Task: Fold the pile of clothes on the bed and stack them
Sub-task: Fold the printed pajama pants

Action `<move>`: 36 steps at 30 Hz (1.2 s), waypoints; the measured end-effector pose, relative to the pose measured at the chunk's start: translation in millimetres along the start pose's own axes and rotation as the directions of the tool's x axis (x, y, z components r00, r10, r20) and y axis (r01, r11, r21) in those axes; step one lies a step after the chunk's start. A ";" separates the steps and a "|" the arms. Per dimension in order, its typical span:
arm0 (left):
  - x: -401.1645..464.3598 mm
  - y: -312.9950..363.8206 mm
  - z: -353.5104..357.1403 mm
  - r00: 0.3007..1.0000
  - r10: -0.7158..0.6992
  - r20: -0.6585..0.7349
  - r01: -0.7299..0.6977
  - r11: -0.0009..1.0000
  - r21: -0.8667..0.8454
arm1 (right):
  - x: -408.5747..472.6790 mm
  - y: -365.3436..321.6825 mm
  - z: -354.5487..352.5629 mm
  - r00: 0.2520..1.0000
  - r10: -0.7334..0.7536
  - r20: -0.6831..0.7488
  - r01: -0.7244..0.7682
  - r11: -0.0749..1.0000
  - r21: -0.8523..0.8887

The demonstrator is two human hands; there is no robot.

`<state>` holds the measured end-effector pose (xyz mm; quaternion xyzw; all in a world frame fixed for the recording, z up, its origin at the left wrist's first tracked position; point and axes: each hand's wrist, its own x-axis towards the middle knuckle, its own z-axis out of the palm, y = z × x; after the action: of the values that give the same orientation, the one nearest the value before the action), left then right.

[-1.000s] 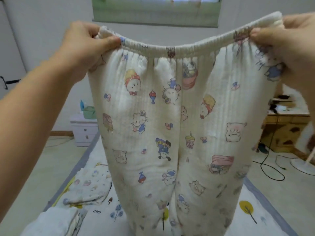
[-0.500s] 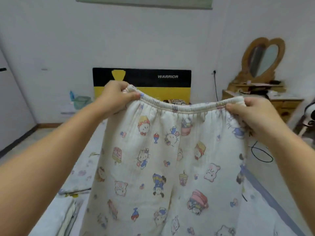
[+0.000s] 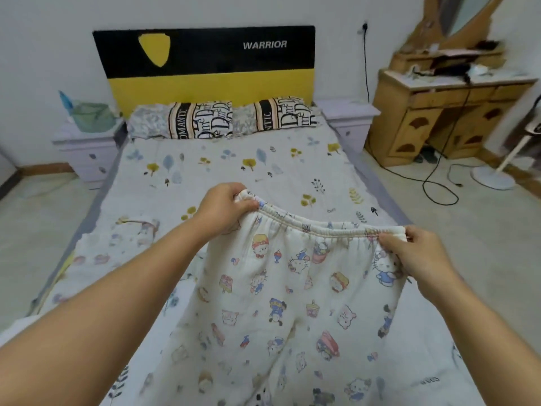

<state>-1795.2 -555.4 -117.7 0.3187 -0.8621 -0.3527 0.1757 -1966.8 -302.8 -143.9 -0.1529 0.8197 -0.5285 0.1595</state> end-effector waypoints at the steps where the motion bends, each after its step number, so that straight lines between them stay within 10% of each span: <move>1: 8.1 -3.5 14.9 1.000 -0.004 0.015 0.004 1.000 0.009 | 10.6 12.5 -0.7 1.000 0.024 -0.009 -0.024 1.000 -0.007; 19: 165.5 -69.5 285.1 0.991 -0.039 0.129 0.017 0.985 0.171 | 211.9 228.7 8.7 0.956 0.264 -0.129 -0.284 0.944 -0.166; 36: 256.2 -151.9 443.4 0.992 0.101 0.073 -0.124 0.823 0.554 | 314.8 342.4 52.1 0.964 0.114 -0.240 -0.228 0.820 -0.526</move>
<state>-2152.8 -591.2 -512.8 0.2974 -0.9480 -0.0815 0.0783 -2256.9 -342.3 -509.0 -0.0644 0.9586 -0.2674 0.0738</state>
